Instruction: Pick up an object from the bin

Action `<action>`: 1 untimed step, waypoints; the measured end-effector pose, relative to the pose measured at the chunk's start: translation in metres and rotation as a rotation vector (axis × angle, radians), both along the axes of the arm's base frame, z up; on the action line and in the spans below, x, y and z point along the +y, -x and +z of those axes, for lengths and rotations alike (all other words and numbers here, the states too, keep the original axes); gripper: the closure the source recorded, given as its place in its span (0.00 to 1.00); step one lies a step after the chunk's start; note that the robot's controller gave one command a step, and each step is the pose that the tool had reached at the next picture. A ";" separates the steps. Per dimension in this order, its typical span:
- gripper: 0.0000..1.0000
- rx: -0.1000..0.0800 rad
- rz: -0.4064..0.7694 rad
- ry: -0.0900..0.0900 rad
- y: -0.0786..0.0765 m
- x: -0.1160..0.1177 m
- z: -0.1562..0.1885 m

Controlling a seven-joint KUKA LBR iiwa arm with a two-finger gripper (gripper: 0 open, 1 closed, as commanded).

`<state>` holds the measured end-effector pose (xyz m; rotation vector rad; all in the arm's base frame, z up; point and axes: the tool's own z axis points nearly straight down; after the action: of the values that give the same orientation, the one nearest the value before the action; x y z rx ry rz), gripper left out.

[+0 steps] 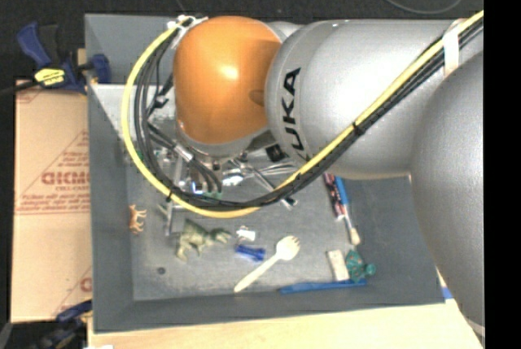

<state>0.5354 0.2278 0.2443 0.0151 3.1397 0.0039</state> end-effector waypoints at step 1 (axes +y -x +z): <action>0.00 0.000 0.000 0.000 0.000 0.000 0.000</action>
Offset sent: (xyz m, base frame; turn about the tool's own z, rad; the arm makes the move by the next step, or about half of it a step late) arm -0.0068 -0.0109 -0.1108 -0.3349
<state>0.5354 0.2278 0.2443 0.0154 3.1397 0.0038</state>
